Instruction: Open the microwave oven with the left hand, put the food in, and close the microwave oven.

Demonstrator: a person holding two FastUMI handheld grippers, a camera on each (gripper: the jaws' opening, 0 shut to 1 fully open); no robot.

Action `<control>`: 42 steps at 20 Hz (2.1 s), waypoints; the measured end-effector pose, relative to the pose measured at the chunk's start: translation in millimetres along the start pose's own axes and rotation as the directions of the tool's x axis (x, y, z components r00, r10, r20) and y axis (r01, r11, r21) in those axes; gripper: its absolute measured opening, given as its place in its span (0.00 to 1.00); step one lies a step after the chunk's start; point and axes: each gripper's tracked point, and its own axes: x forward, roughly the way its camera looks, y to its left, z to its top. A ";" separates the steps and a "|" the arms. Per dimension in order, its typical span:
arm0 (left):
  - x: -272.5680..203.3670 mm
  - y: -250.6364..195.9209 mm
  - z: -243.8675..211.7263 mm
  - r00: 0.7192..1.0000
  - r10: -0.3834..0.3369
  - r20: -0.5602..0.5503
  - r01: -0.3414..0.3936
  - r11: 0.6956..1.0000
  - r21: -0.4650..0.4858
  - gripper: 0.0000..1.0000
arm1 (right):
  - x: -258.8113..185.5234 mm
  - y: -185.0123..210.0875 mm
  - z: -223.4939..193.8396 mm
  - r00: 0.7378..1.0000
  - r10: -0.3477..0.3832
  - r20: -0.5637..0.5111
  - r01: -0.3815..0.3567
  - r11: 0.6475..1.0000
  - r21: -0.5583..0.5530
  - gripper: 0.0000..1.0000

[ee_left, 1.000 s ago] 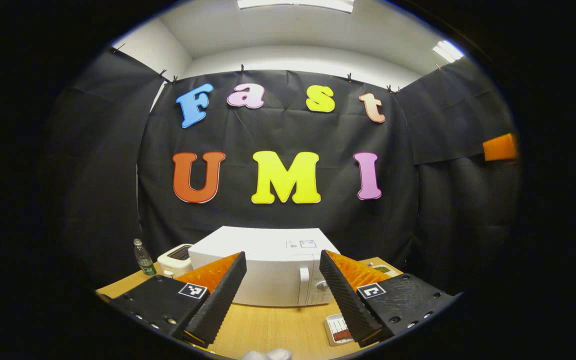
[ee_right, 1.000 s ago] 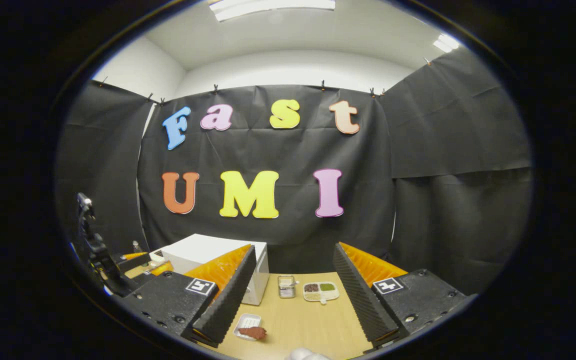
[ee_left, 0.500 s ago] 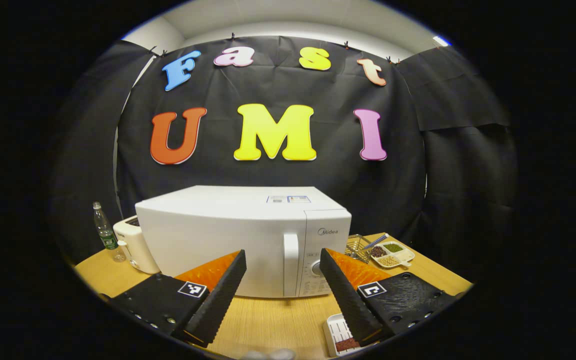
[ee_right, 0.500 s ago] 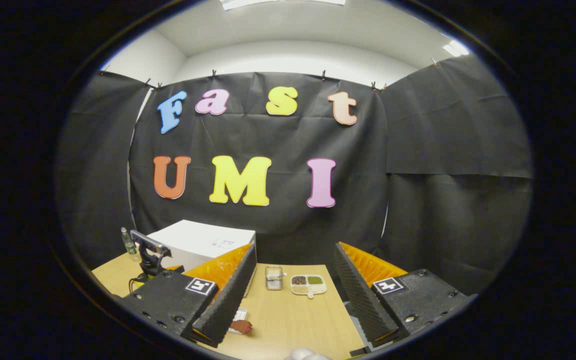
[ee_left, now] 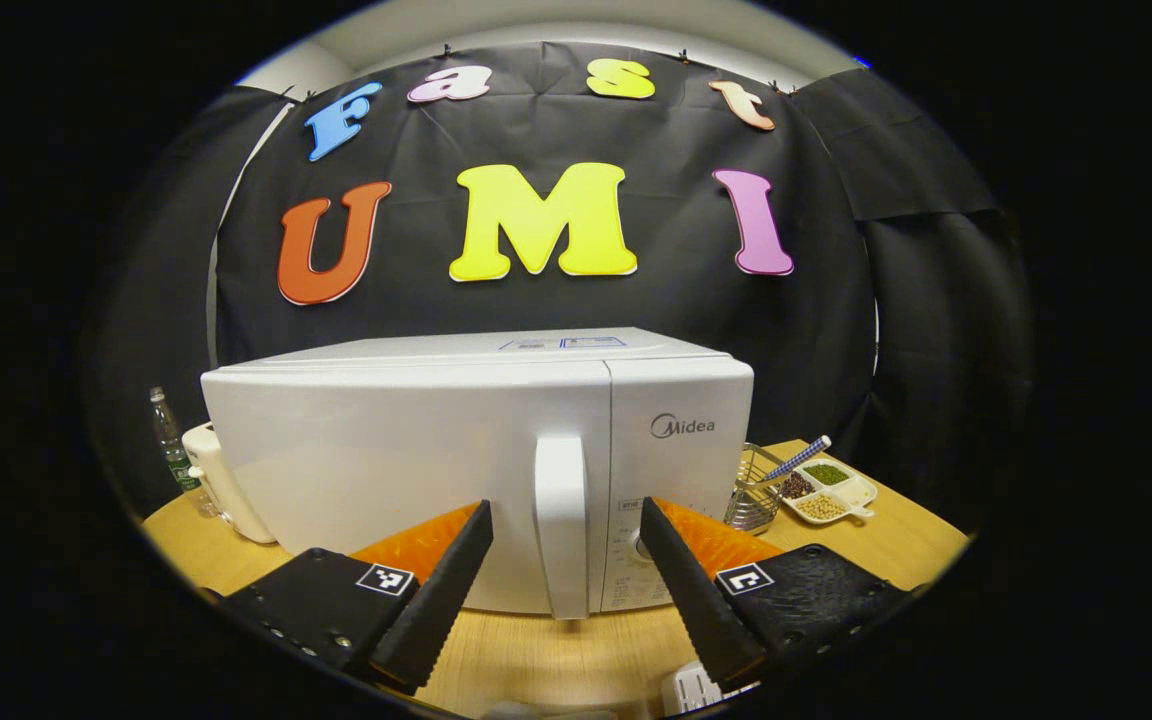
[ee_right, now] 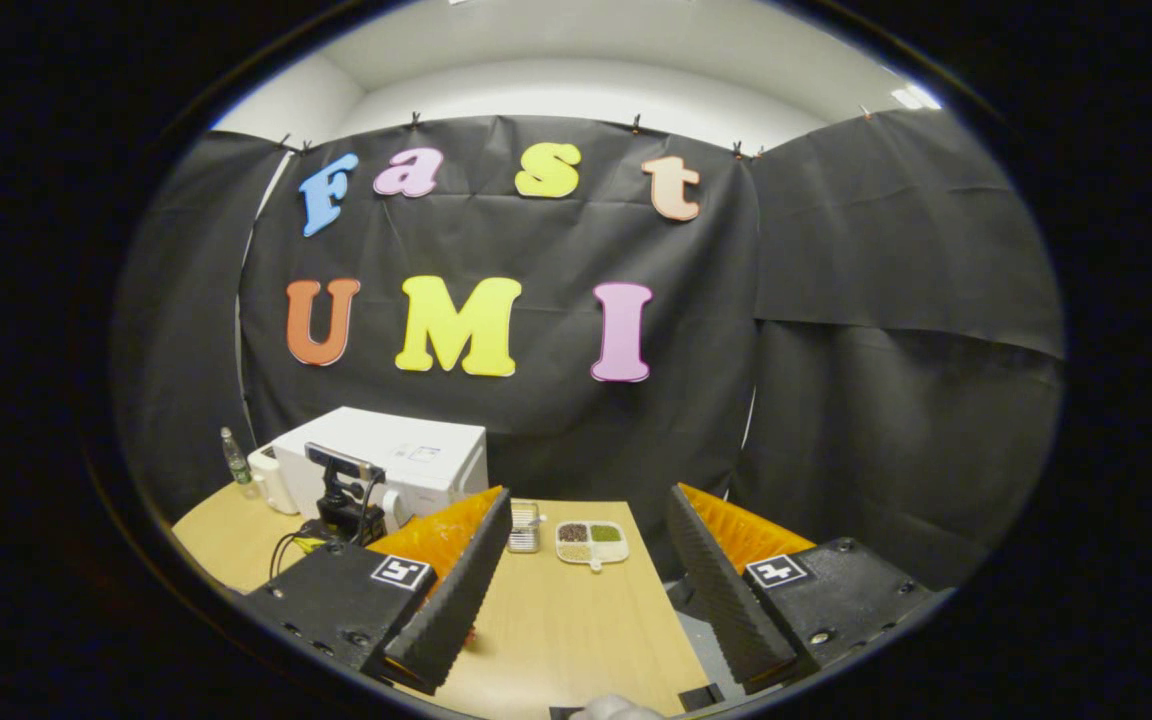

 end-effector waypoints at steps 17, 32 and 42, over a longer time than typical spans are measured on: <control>5.9 0.4 -9.9 0.997 -0.034 -0.063 0.031 0.998 -0.049 0.06 | -19.1 -2.1 -2.2 1.000 -0.004 0.008 0.004 0.999 0.048 0.92; -111.8 41.2 -31.1 0.996 -0.060 -0.066 0.057 0.997 -0.044 0.05 | -21.4 31.0 2.0 0.995 0.101 0.023 -0.103 0.991 0.088 0.92; -177.8 117.4 -42.0 0.991 0.071 -0.117 -0.070 0.997 0.007 0.76 | -37.5 86.1 6.9 0.968 0.246 0.043 -0.249 0.965 0.082 0.92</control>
